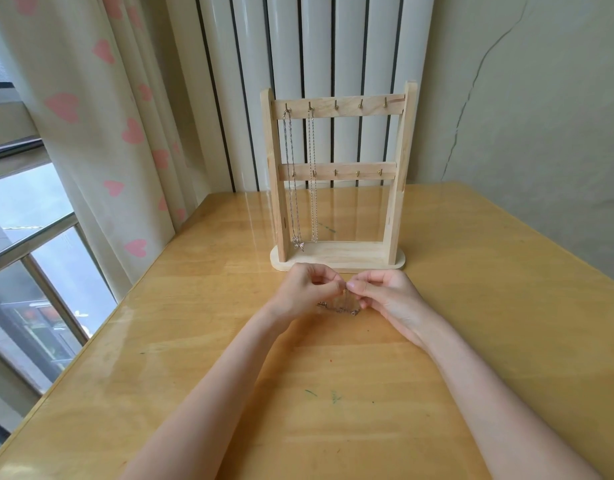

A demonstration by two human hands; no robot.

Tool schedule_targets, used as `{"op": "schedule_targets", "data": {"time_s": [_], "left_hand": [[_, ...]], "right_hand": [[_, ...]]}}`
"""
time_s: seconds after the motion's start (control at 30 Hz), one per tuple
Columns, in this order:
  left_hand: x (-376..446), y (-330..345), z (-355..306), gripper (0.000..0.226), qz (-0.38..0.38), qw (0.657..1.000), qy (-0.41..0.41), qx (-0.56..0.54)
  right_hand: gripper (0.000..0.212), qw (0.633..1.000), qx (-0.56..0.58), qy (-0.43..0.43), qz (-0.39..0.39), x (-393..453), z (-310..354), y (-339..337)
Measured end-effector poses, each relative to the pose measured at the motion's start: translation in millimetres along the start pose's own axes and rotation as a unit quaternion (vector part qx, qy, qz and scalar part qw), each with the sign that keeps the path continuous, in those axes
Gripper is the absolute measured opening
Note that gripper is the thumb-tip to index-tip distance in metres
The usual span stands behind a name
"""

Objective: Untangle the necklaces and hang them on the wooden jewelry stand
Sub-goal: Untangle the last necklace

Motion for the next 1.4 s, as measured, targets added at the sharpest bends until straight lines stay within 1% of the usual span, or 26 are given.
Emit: {"op": "schedule_targets", "data": {"time_s": [0.13,0.23,0.3,0.43,0.5,0.57,0.63,0.67,0.77,0.83,1.0,1.07,1.27,1.4], "left_hand": [[-3,10,1,0.021,0.054,0.996,-0.02,-0.066],[-4,14,0,0.027,0.062,0.988,-0.037,-0.133],[-3,15,0,0.028,0.058,0.982,-0.049,-0.171],[-1,16,2,0.024,0.038,0.978,-0.065,-0.195],[0,14,4,0.023,0.022,0.978,-0.069,-0.196],[0,10,6,0.025,-0.001,0.979,-0.073,-0.189],[1,5,8,0.026,-0.023,0.98,-0.075,-0.183],[1,3,8,0.025,-0.03,0.98,-0.076,-0.18],[1,2,9,0.025,-0.039,0.981,-0.076,-0.174],[1,1,10,0.025,-0.044,0.982,-0.076,-0.169],[1,-1,9,0.022,-0.059,0.988,-0.061,-0.128],[1,-1,9,0.023,-0.061,0.99,-0.055,-0.114],[0,5,8,0.023,-0.029,0.993,-0.056,-0.1],[0,12,8,0.015,0.024,0.993,-0.05,-0.103]], "right_hand": [[0.012,0.998,0.025,0.021,0.051,-2,3,6],[0.017,0.993,0.079,0.021,0.08,-3,7,9],[0.017,0.991,0.107,0.018,0.076,-2,9,8],[0.016,0.992,0.115,0.018,0.056,-1,6,7],[0.009,0.995,0.095,0.01,0.024,-1,5,4],[0.003,0.996,0.087,-0.005,-0.025,-1,7,-4],[0.004,0.995,0.081,-0.023,-0.059,-1,10,-9],[0.005,0.995,0.066,-0.032,-0.064,-2,12,-9],[0.002,0.996,-0.007,-0.053,-0.066,-6,20,0],[0.007,0.995,-0.041,-0.062,-0.068,-7,23,6],[0.007,0.989,-0.096,-0.076,-0.079,-8,24,7],[0.011,0.987,-0.112,-0.083,-0.077,-9,25,8],[0.02,0.991,-0.113,-0.057,-0.045,-9,23,12],[0.023,0.999,-0.049,-0.018,0.002,-7,15,16]]}}
Point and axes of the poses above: each hand's wrist, its own x-axis towards the middle knuckle, its own y-axis out of the palm, z = x × y, the point moved 7 cm from there along x, towards the middle knuckle, and after that the axes turned 4 degrees about y, right-handed, at the moved point
